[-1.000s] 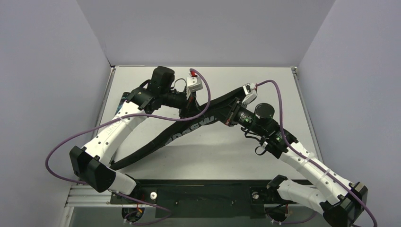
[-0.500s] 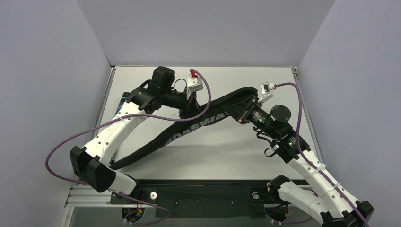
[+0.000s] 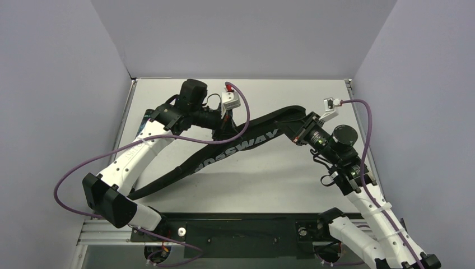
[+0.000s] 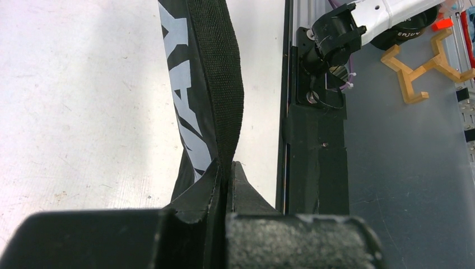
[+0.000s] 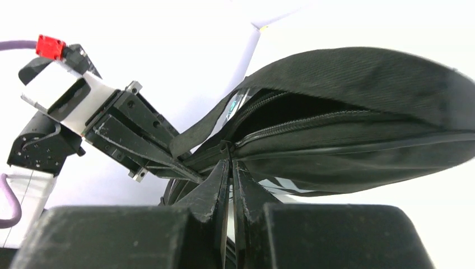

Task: Pack up the badminton gear
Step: Zip the racket bag at the center of the board.

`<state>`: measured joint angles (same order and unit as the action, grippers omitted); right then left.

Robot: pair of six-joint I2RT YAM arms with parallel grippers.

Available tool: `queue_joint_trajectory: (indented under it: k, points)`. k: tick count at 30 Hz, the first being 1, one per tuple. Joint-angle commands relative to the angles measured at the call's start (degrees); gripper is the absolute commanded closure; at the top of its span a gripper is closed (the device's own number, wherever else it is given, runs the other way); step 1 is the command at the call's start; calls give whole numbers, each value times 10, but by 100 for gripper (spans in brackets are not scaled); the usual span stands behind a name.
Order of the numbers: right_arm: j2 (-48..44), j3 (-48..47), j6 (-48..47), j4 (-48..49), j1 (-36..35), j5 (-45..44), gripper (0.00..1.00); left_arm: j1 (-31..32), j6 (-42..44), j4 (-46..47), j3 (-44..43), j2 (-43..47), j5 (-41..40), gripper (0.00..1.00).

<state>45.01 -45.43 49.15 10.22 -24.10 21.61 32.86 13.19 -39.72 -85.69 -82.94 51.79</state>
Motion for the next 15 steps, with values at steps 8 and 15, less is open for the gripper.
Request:
queue_joint_trajectory:
  k: [8, 15]
  points:
    - [-44, -32, 15, -41, 174, 37, 100, -4, 15, 3, -11, 30, 27, 100]
    - [-50, -41, 4, -76, 237, 33, 100, -3, 14, 5, -8, 29, 27, 100]
